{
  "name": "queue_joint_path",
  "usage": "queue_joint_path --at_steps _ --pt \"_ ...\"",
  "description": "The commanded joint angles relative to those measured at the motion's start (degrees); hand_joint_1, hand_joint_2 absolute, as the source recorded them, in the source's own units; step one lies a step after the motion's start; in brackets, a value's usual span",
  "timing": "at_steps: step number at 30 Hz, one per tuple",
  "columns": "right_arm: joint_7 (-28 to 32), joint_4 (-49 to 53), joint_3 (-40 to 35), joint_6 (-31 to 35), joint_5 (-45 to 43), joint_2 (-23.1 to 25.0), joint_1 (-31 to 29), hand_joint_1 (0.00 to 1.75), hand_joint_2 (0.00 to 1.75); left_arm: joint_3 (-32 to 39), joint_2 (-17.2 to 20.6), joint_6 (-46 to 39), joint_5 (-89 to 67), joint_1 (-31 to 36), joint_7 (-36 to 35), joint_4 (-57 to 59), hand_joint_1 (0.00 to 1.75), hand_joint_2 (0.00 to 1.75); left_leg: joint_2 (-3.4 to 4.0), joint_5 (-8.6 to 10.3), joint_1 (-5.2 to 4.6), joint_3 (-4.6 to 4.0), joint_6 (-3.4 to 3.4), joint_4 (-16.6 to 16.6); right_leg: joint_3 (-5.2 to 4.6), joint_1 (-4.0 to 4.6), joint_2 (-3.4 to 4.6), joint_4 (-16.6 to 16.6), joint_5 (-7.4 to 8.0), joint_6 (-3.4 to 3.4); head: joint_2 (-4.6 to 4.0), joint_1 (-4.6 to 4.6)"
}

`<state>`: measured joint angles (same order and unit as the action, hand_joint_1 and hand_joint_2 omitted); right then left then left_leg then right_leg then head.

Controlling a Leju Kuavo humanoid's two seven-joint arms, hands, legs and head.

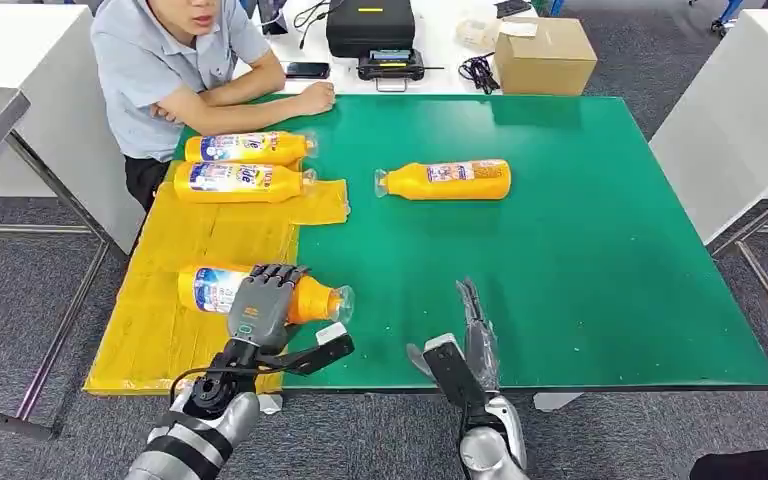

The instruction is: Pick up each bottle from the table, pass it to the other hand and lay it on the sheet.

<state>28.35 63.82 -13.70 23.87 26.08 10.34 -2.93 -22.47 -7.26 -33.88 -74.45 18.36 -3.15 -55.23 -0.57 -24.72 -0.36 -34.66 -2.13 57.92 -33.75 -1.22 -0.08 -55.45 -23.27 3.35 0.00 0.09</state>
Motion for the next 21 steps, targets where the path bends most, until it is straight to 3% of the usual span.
queue_joint_path --at_steps 1,17,18,20,21 --pt "1.28 -5.02 2.22 -0.91 -1.46 1.28 -2.86 0.00 1.75 1.84 3.55 0.11 -7.75 8.86 -4.23 18.80 1.75 1.75 0.15 -0.05 0.06 0.21 0.11 -0.05 0.18 0.07 0.12 0.05 0.00 -0.13 0.00 0.00" --pt "1.49 -6.26 2.13 -1.03 -2.06 1.38 -3.21 0.00 1.75 2.77 3.87 1.87 -9.47 10.28 -4.96 22.68 1.75 1.75 0.13 -0.03 0.07 0.14 0.11 -0.02 0.12 0.07 0.10 0.03 0.00 -0.11 0.00 0.00" --pt "1.54 -6.47 2.16 -0.98 -2.14 1.38 -3.23 0.00 1.75 2.75 3.85 2.94 -9.56 10.68 -4.85 23.48 1.64 1.75 0.19 -0.07 0.11 0.23 0.16 -0.01 0.20 0.11 0.14 0.02 -0.02 -0.18 0.00 0.00" --pt "1.64 -6.72 2.18 -1.16 -2.24 1.39 -3.40 0.00 1.75 3.84 2.98 4.67 -8.21 11.09 -4.35 24.78 0.37 1.75 0.22 -0.12 0.15 0.35 0.22 0.01 0.31 0.16 0.16 -0.01 -0.06 -0.24 0.00 0.00" --pt "1.65 -6.70 2.15 -1.27 -2.25 1.38 -3.45 0.00 1.75 4.03 2.70 5.33 -7.97 11.22 -4.37 25.02 0.16 1.75 0.18 -0.07 0.12 0.28 0.17 -0.02 0.27 0.13 0.14 0.04 -0.01 -0.18 0.00 0.00"
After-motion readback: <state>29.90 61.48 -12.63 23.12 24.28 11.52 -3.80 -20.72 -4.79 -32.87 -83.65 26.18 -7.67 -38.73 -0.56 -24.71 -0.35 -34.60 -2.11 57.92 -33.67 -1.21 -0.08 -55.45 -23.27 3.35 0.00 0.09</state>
